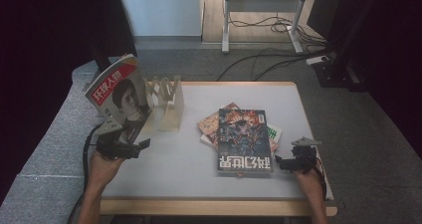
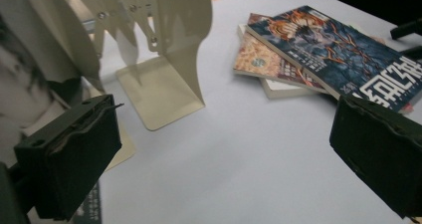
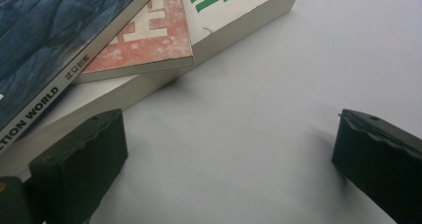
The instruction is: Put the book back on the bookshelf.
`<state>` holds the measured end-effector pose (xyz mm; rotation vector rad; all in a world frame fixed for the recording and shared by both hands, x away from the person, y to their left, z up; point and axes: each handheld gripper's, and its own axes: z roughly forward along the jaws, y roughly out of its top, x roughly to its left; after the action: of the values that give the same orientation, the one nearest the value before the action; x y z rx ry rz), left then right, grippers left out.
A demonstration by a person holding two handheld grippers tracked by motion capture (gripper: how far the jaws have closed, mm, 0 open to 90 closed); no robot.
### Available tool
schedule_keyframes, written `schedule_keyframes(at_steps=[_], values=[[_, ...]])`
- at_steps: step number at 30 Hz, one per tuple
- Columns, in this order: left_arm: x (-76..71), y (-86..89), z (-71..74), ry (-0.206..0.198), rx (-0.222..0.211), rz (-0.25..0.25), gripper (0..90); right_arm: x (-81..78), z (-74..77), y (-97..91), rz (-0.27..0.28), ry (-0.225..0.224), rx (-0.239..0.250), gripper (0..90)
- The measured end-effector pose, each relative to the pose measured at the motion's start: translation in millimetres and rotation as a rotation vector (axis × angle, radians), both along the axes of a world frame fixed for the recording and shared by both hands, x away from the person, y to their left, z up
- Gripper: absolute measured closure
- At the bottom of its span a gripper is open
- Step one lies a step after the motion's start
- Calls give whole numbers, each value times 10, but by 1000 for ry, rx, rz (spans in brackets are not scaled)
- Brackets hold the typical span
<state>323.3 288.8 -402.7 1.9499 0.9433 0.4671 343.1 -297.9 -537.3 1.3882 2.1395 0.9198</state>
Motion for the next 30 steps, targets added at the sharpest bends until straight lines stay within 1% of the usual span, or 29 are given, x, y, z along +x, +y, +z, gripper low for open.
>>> schedule_keyframes(at_steps=[3,8,14,16,21,24,27,30], values=[[4,-74,-45,11,16,-17,0,0,0,0,0,0,0,3],[25,-221,-175,34,49,-51,0,0,0,0,0,0,0,3],[51,-343,-323,66,57,-89,0,0,0,0,0,0,0,3],[60,-372,-367,78,52,-97,0,0,0,0,0,0,0,3],[82,-428,-478,95,38,-111,0,0,0,0,0,0,0,3],[94,-467,-539,100,50,-113,0,0,0,0,0,0,0,3],[103,-491,-606,109,52,-115,0,0,0,0,0,0,0,4],[108,-499,-691,115,61,-106,0,0,0,0,0,0,0,4]])
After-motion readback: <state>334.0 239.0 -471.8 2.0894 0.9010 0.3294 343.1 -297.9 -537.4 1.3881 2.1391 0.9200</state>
